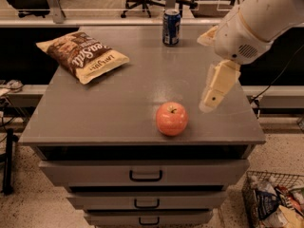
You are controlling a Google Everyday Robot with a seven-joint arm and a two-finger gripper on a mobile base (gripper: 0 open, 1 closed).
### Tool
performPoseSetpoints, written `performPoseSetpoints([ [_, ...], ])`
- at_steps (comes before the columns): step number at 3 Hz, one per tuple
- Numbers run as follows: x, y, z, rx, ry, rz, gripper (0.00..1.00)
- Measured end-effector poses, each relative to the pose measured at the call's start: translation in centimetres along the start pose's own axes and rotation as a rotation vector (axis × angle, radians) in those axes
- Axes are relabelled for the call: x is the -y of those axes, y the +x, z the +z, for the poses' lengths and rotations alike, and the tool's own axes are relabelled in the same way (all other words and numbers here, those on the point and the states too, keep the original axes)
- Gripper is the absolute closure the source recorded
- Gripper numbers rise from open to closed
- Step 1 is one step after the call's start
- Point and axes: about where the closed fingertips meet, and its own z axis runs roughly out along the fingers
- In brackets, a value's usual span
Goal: Pick brown chip bag
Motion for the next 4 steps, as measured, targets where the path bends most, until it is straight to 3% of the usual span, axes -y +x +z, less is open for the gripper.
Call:
performPoseSetpoints([
  [1,3.4,-5.2,3.4,0.141,0.018,-0.012,0.00],
  [2,3.4,-5.2,3.4,0.141,0.018,-0.012,0.00],
  [3,4.7,-6.8,5.1,0.181,0.040,0.010,0.00],
  [4,8.4,-10.5,9.2,0.254,0.079,0.063,0.00],
])
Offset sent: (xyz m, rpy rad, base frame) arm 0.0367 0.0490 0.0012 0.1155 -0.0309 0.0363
